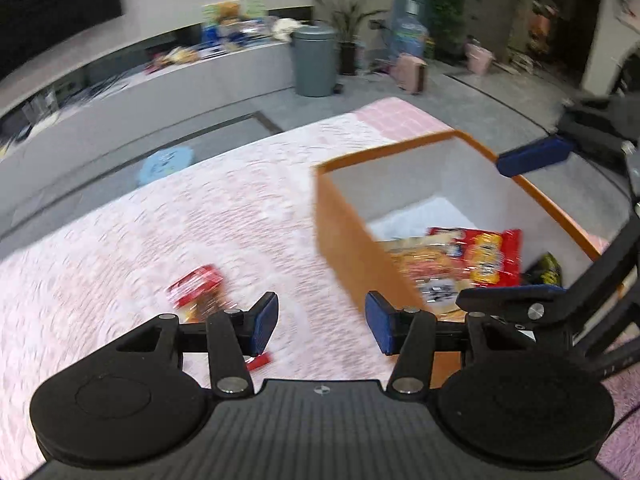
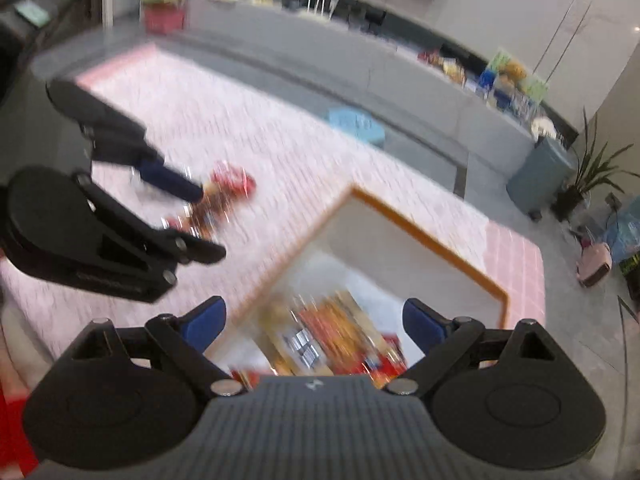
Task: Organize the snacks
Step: 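Move both tools back toward the egg tray and meat packet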
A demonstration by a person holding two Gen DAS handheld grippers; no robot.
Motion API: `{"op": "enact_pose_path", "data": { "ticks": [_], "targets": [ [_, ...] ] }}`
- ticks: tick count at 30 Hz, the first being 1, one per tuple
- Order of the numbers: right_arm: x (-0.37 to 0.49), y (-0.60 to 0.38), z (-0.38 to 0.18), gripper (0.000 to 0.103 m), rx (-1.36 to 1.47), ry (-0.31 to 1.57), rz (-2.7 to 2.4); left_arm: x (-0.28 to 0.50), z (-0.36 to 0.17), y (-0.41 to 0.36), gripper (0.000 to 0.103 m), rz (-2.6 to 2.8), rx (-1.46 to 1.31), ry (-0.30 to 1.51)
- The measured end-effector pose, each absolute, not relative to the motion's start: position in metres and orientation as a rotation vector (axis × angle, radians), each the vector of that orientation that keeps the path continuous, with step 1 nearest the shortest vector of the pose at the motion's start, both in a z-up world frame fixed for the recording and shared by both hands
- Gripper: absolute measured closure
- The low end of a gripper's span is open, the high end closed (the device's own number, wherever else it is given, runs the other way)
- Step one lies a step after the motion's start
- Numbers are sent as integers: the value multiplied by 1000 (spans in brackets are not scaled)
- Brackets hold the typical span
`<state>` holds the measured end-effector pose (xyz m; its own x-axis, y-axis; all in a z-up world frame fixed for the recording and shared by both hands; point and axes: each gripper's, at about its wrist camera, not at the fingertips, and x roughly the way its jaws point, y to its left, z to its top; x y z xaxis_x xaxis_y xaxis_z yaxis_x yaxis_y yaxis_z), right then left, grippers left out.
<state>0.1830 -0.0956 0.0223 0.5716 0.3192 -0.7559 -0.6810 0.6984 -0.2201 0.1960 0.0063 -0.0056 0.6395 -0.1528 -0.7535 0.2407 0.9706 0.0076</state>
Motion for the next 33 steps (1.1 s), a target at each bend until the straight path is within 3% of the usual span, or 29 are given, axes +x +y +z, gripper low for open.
{"op": "enact_pose_path", "data": {
  "ticks": [16,33],
  "targets": [
    [176,-4,-44,14,-272,695,562,168,-47,125,44,1,-69,812],
    [202,45,-100,17,-200,741,405,168,-78,177,47,-13,-174,813]
  ]
}}
